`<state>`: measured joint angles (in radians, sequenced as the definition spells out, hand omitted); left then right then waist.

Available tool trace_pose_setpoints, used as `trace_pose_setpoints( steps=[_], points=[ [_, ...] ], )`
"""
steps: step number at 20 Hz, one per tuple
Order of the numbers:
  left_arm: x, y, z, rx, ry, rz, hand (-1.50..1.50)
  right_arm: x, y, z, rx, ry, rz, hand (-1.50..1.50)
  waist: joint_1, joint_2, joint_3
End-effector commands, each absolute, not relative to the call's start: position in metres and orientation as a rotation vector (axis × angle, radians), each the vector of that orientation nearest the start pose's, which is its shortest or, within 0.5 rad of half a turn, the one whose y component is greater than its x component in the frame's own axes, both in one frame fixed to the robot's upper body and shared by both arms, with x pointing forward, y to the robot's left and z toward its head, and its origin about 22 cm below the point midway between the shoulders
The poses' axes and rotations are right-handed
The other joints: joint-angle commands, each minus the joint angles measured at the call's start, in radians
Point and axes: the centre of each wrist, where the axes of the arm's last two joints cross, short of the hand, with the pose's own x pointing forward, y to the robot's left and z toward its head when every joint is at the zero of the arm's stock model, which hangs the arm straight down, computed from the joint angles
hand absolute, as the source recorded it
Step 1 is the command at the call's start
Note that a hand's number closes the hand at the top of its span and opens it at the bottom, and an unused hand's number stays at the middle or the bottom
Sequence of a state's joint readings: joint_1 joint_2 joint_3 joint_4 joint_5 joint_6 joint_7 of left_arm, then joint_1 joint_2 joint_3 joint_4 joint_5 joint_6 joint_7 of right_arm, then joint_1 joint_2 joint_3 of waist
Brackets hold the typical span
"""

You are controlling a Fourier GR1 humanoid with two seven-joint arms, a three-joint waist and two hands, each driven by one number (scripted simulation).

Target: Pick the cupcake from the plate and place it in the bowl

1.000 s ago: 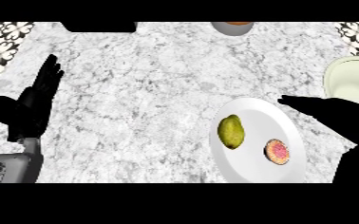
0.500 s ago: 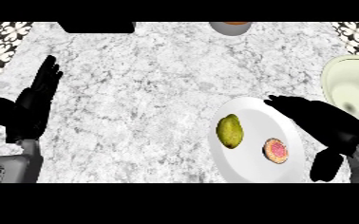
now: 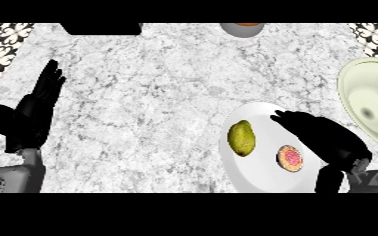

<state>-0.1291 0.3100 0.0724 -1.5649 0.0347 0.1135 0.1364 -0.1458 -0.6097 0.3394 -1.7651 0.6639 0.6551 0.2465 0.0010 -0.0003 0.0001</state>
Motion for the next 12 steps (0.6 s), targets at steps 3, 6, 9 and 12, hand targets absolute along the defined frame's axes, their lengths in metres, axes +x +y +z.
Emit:
trace_pose_setpoints(
  steps=[3, 6, 9, 12],
  points=[
    [0.273, 0.306, 0.061, 0.339, -1.552, -0.060, 0.00, 0.236, -0.277, 0.057, -0.526, -0.938, 1.595, -1.50, -0.003, 0.000, 0.000],
    [0.279, 0.318, 0.047, 0.352, -1.564, -0.050, 0.00, 0.234, -0.259, 0.052, -0.530, -0.939, 1.581, -1.50, -0.004, 0.001, 0.000],
    [0.258, 0.298, 0.051, 0.311, -1.571, -0.050, 0.00, 0.250, -0.252, 0.051, -0.544, -0.953, 1.587, -1.50, 0.002, 0.000, 0.000],
    [0.280, 0.305, 0.064, 0.341, -1.565, -0.076, 0.00, 0.251, -0.253, 0.032, -0.571, -0.928, 1.579, -1.50, 0.000, 0.001, 0.000]
  ],
)
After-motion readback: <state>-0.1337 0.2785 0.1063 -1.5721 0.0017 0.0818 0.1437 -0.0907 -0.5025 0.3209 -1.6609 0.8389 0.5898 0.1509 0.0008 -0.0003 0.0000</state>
